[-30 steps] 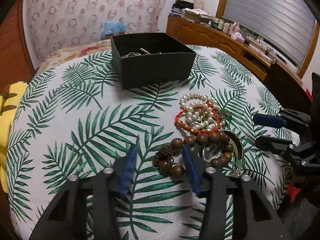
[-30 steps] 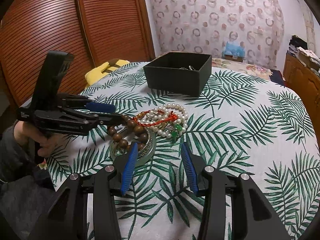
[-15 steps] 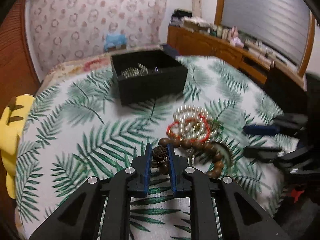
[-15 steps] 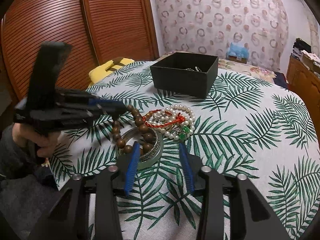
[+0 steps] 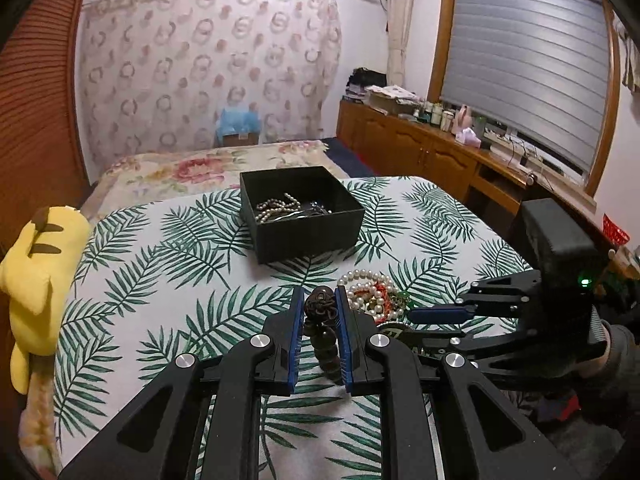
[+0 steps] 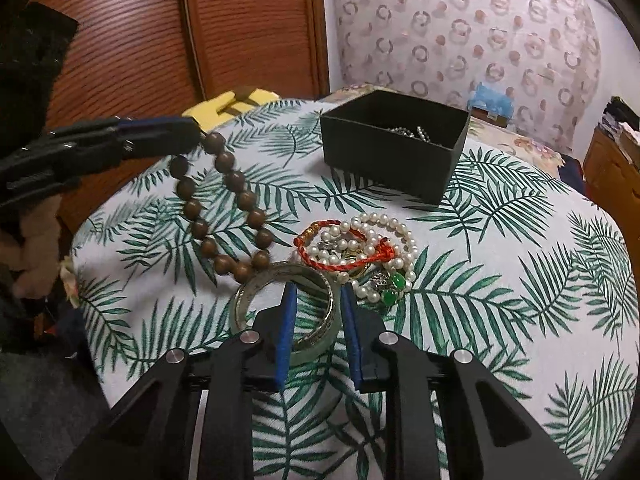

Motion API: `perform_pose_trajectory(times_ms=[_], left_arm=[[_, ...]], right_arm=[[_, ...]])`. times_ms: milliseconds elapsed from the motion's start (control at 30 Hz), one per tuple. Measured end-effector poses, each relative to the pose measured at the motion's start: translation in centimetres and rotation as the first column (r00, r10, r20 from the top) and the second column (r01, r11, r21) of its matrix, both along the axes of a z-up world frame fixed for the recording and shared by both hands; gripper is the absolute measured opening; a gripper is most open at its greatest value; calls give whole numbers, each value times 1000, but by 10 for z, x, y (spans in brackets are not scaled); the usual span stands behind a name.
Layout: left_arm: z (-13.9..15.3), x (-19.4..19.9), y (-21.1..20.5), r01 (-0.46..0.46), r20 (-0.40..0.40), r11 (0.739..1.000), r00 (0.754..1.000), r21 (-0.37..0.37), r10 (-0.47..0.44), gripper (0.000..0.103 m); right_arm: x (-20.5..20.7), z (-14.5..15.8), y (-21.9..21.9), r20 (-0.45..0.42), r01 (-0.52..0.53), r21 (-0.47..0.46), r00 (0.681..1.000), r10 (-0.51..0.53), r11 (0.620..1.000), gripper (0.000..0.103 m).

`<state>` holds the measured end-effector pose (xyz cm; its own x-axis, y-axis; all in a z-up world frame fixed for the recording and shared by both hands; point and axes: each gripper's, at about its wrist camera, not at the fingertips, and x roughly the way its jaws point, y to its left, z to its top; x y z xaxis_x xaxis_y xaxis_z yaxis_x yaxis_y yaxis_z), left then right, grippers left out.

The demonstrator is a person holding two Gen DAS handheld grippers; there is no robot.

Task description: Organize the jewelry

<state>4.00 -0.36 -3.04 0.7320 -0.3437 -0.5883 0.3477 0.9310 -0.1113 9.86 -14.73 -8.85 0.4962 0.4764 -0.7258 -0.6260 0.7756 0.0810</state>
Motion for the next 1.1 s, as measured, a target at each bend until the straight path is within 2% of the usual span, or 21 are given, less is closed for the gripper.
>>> perform_pose_trajectory(times_ms=[300, 733, 1100], left_arm=[[-4, -5, 10, -22, 3, 1000, 1000, -20, 22, 14], [-5, -5, 14, -29, 11, 999, 1000, -30, 29, 14], [15, 13, 13, -22, 50, 999, 998, -36, 24, 14]], right_arm=[[7, -4, 3, -4, 14, -35, 1000, -14, 999, 5], [0, 16, -2, 86, 28, -36, 996, -25, 999, 4], [11, 36, -12, 126, 35, -17, 992, -32, 999, 4]])
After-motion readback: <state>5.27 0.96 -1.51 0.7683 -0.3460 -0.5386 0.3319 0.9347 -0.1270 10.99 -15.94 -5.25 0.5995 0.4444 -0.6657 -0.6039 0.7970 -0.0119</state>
